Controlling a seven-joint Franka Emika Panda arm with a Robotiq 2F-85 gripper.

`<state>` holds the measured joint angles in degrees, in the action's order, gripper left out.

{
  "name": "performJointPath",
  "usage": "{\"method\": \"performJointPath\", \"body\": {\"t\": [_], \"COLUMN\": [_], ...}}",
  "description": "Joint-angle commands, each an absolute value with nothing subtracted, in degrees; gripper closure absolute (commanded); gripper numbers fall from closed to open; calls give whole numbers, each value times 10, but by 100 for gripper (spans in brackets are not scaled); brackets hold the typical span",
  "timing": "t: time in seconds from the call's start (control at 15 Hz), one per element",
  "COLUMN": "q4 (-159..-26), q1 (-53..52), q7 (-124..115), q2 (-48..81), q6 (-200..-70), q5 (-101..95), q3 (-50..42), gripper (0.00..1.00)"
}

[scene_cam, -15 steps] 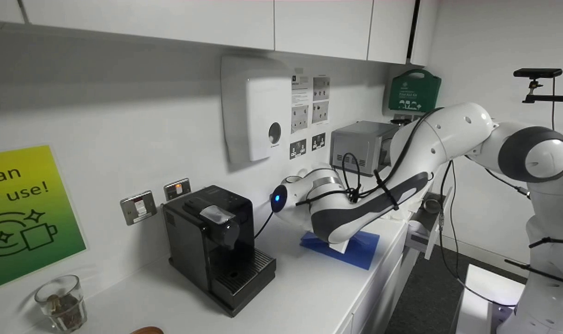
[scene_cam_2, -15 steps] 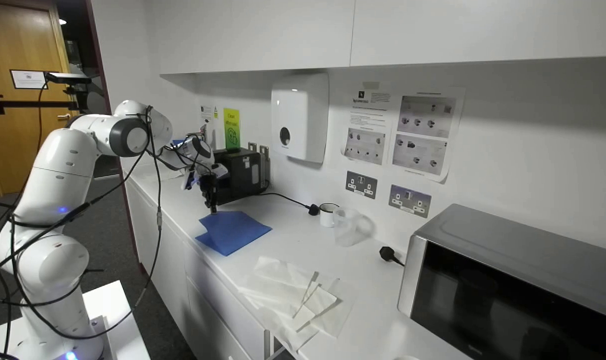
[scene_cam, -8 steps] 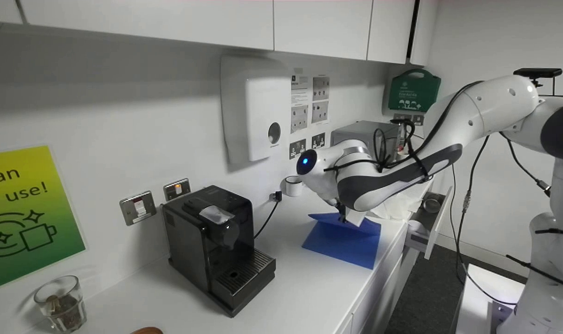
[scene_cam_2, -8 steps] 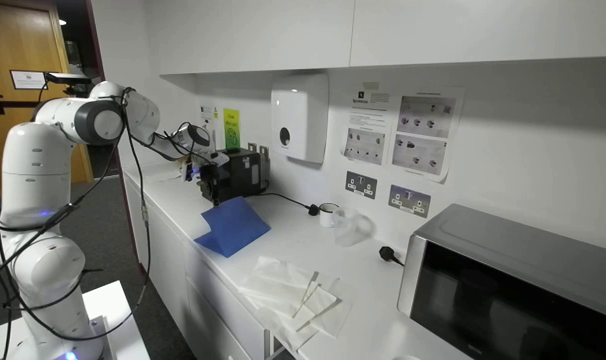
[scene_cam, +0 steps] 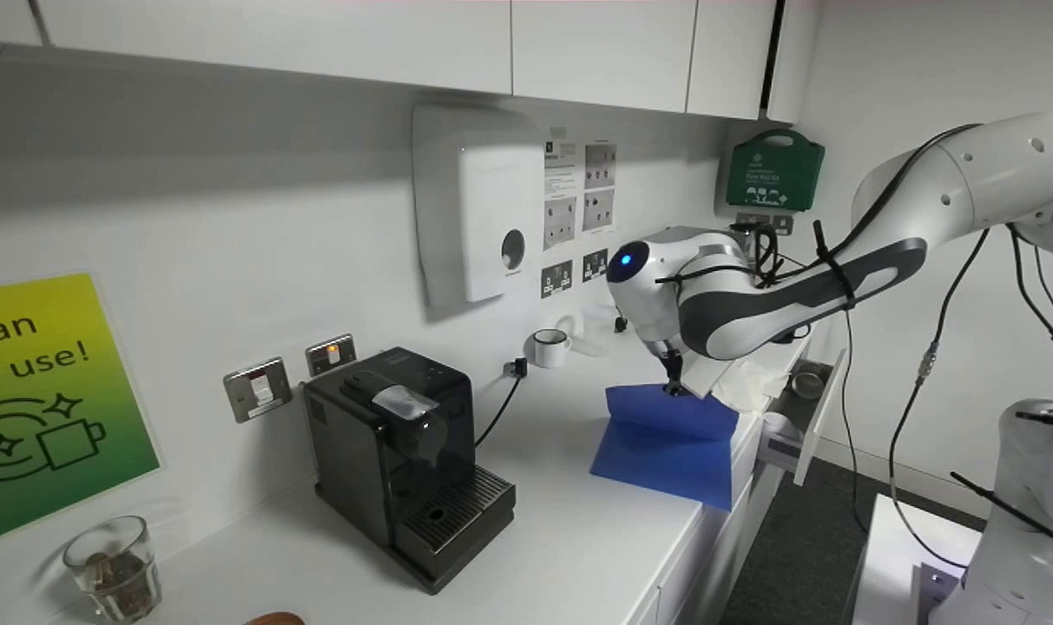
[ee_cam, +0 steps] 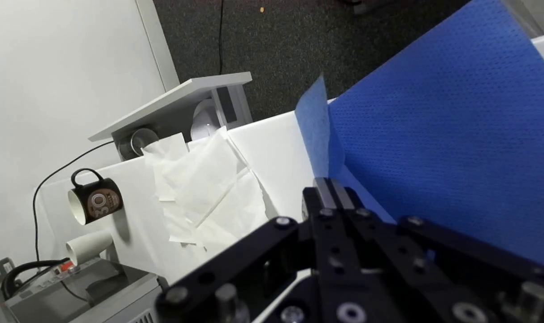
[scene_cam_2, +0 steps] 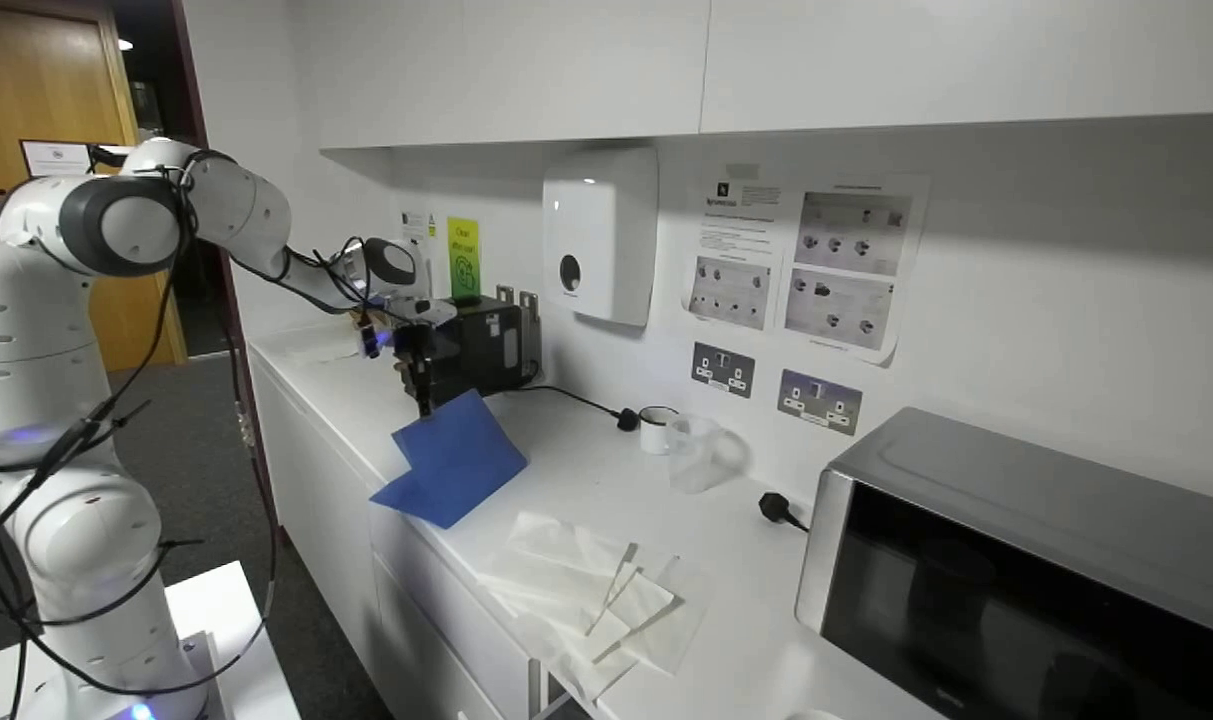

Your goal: Unfold the blue placemat, place the white napkins on the mat then fold the mat in half

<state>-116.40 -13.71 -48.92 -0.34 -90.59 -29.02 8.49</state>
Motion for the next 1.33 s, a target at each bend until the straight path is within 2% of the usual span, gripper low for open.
{"method": "performJointPath", "body": {"t": [0.0,0.67,1.27], "q4": [-1194,-1128,-1131], "q1": [-116,-107,-79], "q7": [-494,-450,-352], "q2": [-45,-19,-26], "q6": [-922,-925,-1036], "q5": [-270,-279,-268], "q3": [87,88,68], "gripper": [100,100,100]}}
